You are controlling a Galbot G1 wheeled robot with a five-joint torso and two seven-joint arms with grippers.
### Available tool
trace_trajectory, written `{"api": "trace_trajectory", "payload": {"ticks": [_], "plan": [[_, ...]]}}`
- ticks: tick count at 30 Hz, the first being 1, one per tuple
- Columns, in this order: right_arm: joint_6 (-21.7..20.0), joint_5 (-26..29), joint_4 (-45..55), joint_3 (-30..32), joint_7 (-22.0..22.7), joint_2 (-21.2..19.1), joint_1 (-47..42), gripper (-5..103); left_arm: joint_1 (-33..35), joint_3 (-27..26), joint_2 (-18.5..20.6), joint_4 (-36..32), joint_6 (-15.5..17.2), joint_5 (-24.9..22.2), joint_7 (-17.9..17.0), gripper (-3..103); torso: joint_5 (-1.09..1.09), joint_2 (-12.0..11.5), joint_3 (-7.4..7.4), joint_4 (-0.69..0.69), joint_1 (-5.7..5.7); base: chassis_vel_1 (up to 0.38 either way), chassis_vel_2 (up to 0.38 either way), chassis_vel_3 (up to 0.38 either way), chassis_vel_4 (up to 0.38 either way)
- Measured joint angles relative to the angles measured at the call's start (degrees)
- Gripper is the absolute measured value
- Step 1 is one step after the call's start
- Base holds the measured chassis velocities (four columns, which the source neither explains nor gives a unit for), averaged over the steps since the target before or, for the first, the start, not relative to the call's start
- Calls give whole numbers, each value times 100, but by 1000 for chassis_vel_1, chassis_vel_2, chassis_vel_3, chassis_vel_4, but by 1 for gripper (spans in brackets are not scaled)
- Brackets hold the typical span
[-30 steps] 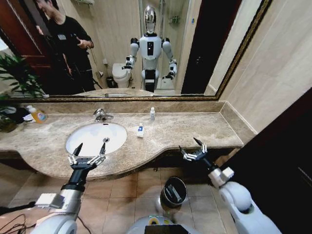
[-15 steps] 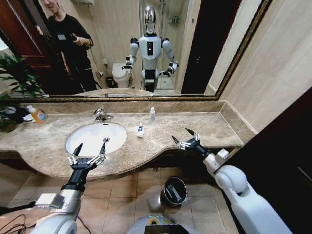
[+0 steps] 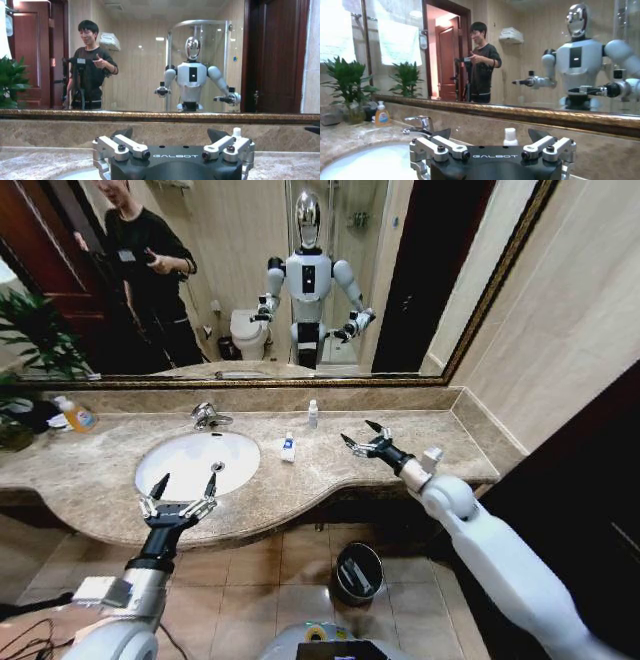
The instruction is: Pick up the trash from the sink and place it in the trash bin.
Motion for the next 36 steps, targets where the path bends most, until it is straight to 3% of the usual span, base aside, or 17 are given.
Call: {"api": "trace_trajectory", "payload": {"ticks": [9, 20, 29, 36], "plan": [[-141, -221, -637, -844, 392, 514, 740, 100, 0, 0, 0, 0, 0, 0, 0, 100, 0, 0, 0, 1, 0, 0, 0, 0, 0], [-70, -194, -1708, -1527, 446, 1055, 1625, 100, 0, 0, 0, 0, 0, 0, 0, 100, 0, 0, 0, 0, -1, 0, 0, 0, 0], [-91, -273, -2867, -1713, 1001, 1521, 2315, 100, 0, 0, 0, 0, 0, 0, 0, 100, -1, 0, 0, 1, 0, 0, 0, 0, 0], [-134, -273, -3149, -1614, 1121, 1508, 2319, 100, 0, 0, 0, 0, 0, 0, 0, 100, 0, 0, 0, 1, 0, 0, 0, 0, 0]]}}
